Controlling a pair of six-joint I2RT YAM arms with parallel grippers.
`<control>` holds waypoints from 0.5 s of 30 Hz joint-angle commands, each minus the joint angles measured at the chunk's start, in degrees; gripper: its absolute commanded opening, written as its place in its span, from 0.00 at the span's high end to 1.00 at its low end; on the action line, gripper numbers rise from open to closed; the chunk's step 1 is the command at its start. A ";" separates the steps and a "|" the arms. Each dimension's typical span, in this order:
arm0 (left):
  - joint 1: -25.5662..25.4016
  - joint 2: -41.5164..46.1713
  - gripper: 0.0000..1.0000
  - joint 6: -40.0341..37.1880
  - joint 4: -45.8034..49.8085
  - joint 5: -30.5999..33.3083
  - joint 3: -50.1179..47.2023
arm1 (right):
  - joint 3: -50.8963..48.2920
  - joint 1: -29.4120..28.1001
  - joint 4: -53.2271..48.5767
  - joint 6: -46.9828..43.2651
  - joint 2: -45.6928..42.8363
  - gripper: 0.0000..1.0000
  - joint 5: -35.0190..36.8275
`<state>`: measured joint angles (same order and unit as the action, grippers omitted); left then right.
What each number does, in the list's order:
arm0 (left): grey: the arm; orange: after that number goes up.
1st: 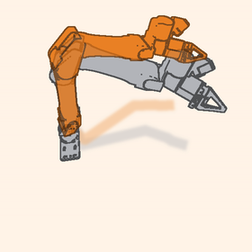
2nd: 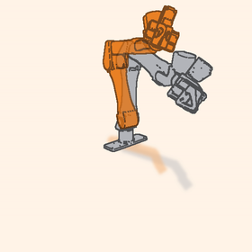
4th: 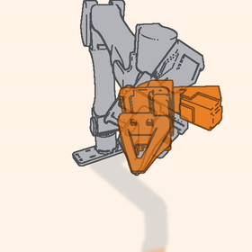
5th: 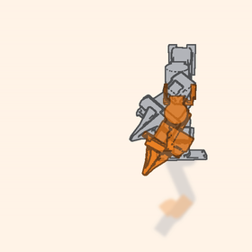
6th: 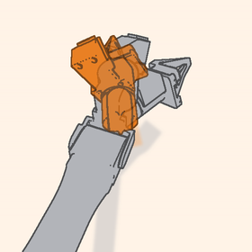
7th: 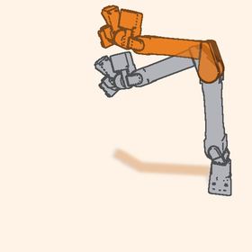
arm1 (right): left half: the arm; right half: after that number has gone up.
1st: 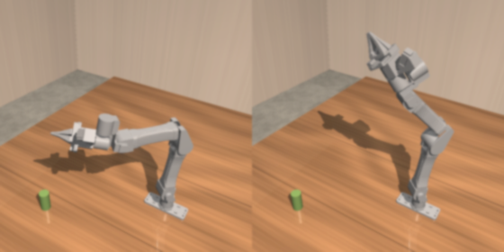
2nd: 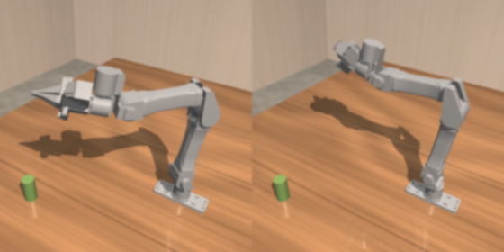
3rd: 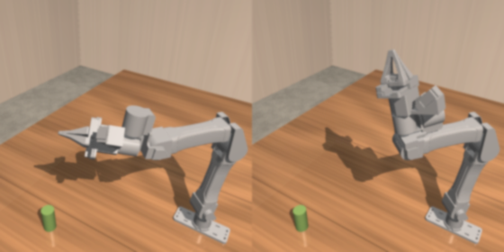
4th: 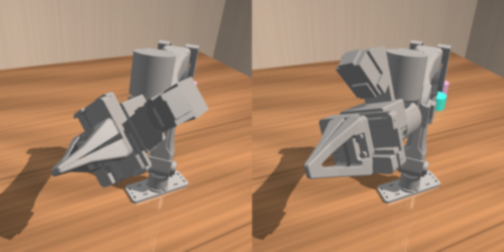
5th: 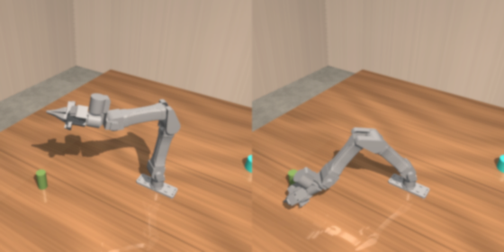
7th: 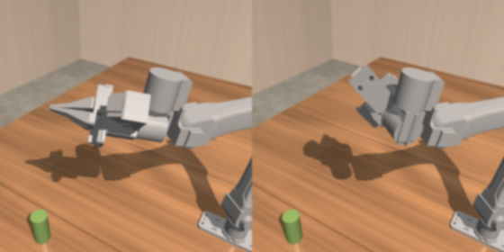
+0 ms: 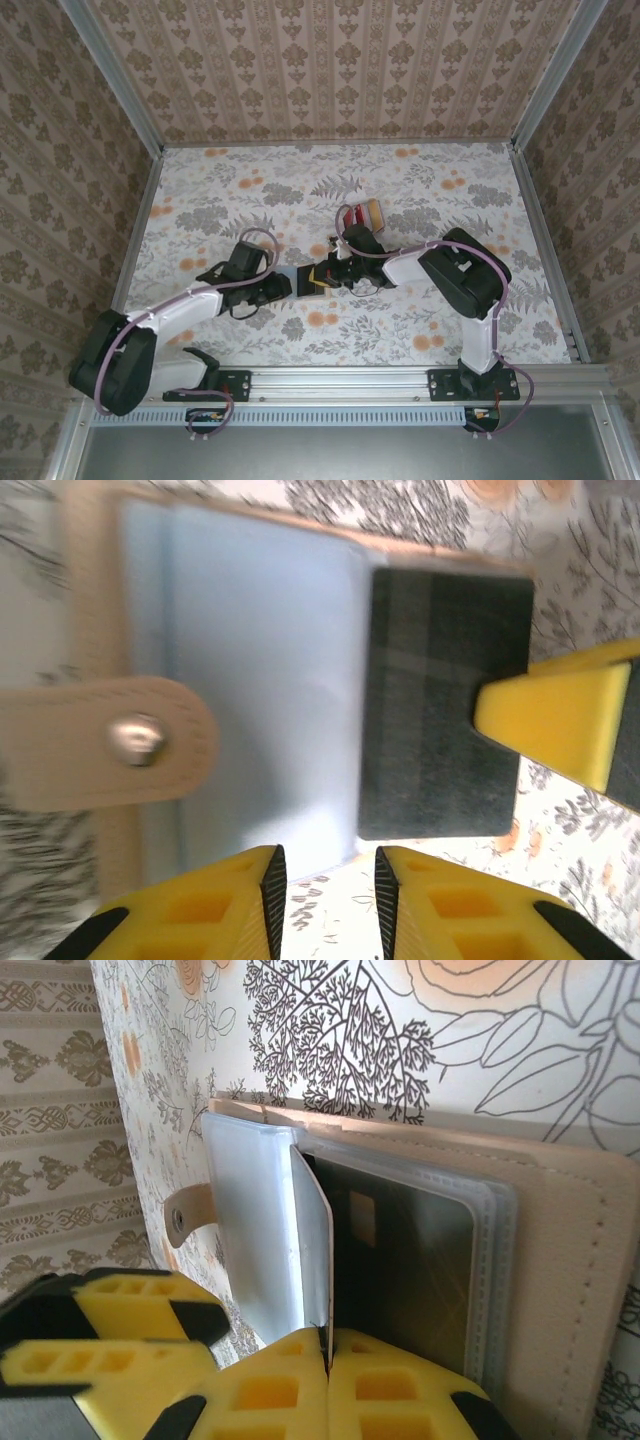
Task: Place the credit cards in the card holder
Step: Insert the credit card into the card slot.
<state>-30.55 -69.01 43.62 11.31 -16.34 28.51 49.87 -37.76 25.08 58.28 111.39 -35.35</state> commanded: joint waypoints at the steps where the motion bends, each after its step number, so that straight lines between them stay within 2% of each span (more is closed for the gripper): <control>1: 2.36 4.76 0.69 -3.22 8.09 5.55 1.40 | -0.79 -0.26 -4.76 -1.93 1.45 0.93 1.51; 5: 4.00 6.91 0.69 -3.74 8.36 5.92 -0.18 | -0.78 -0.29 -4.75 -2.05 1.52 0.93 1.64; 11: 4.02 3.01 0.71 -4.33 6.05 2.68 -0.05 | -0.58 -0.39 -4.70 -2.03 1.46 0.93 1.60; 15: 4.02 -0.98 0.70 -5.54 6.48 4.64 1.54 | -0.73 -0.43 -4.92 -2.12 1.36 0.93 1.60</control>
<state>-26.85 -67.79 40.38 16.80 -12.49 28.56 49.87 -37.78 25.08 57.19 111.39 -35.35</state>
